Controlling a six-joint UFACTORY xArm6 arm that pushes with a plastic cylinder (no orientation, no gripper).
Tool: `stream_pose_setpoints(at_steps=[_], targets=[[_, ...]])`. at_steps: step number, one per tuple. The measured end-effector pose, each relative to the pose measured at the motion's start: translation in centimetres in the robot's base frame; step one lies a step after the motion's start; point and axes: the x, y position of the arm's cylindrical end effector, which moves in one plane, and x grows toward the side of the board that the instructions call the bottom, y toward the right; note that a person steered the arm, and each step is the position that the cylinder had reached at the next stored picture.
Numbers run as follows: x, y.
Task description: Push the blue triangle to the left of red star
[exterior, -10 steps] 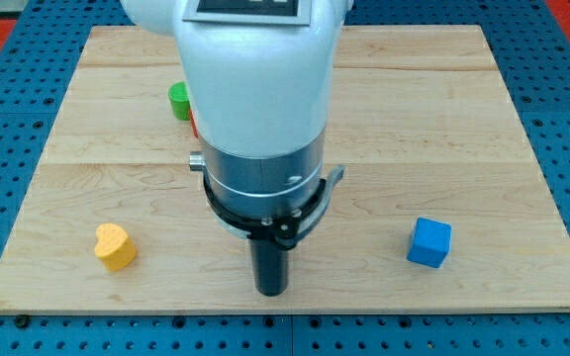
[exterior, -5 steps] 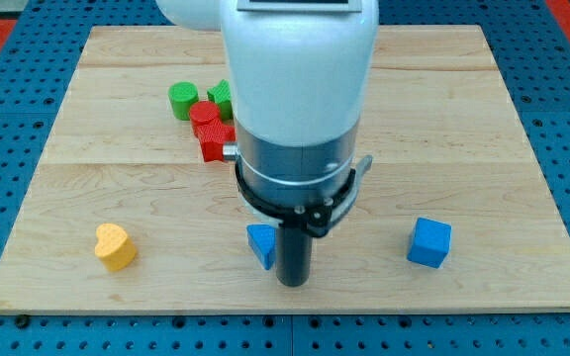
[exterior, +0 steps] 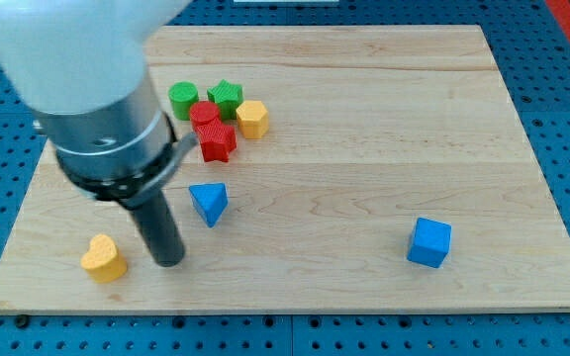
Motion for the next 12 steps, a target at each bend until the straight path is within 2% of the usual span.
stream_pose_setpoints(at_steps=[2, 3, 4, 5, 7, 10, 12], targets=[[-1.6, 1.9], [-1.9, 4.9], [-3.9, 4.5], [-6.0, 2.6], [-6.0, -0.7], [-7.5, -2.0], [-7.6, -5.8]])
